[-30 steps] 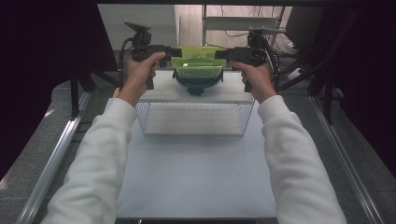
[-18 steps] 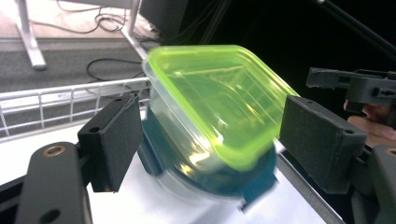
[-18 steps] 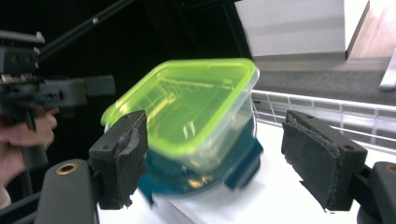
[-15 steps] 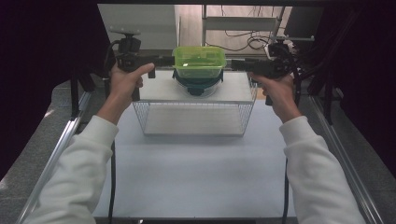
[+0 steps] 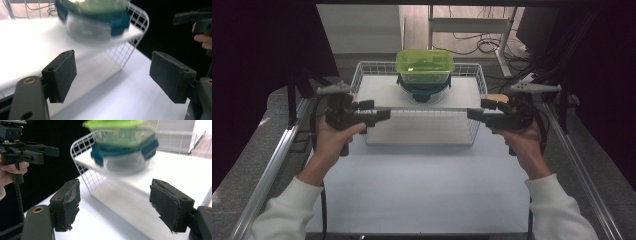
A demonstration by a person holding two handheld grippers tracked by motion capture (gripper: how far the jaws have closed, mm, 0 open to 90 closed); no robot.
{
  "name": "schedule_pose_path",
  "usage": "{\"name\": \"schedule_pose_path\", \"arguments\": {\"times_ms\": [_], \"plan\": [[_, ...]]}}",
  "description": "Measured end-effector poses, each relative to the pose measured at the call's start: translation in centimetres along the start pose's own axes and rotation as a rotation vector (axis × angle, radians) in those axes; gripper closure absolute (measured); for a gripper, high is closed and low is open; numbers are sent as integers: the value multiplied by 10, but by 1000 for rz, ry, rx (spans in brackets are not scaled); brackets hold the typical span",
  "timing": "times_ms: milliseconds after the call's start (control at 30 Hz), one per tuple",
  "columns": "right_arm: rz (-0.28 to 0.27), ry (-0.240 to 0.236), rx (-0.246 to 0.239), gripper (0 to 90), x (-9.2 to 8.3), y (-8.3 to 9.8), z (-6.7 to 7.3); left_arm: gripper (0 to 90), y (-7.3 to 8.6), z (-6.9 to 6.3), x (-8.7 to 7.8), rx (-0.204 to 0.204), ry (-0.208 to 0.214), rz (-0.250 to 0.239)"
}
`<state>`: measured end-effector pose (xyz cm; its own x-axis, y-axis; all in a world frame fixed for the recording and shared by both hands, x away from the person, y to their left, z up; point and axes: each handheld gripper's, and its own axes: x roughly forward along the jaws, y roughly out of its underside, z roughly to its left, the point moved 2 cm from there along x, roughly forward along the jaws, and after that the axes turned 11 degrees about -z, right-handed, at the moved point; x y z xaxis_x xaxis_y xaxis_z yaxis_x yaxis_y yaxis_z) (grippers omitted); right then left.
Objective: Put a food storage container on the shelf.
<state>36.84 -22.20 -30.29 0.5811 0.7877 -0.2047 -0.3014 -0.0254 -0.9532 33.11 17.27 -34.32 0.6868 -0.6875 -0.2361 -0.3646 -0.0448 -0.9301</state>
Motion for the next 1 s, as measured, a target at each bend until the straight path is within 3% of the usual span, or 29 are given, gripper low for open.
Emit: {"name": "schedule_pose_path", "arguments": {"times_ms": [133,400,567,667,767,1000], "plan": [[26,-4,-4,238,-14,29,4,216,38,1,-9,13,-9,28],[115,16,36,227,-31,104,-1,221,100,-2,-23,-26,4,92],[153,23,73,225,-36,133,-5,228,129,-5,-22,-41,-1,123],[173,35,73,225,-37,147,-6,231,146,-6,-15,-50,-4,172],[186,51,72,225,-37,156,-8,230,153,-7,-10,-30,-13,207],[199,44,70,225,-36,160,-6,232,153,-7,-10,-19,-21,202]]}}
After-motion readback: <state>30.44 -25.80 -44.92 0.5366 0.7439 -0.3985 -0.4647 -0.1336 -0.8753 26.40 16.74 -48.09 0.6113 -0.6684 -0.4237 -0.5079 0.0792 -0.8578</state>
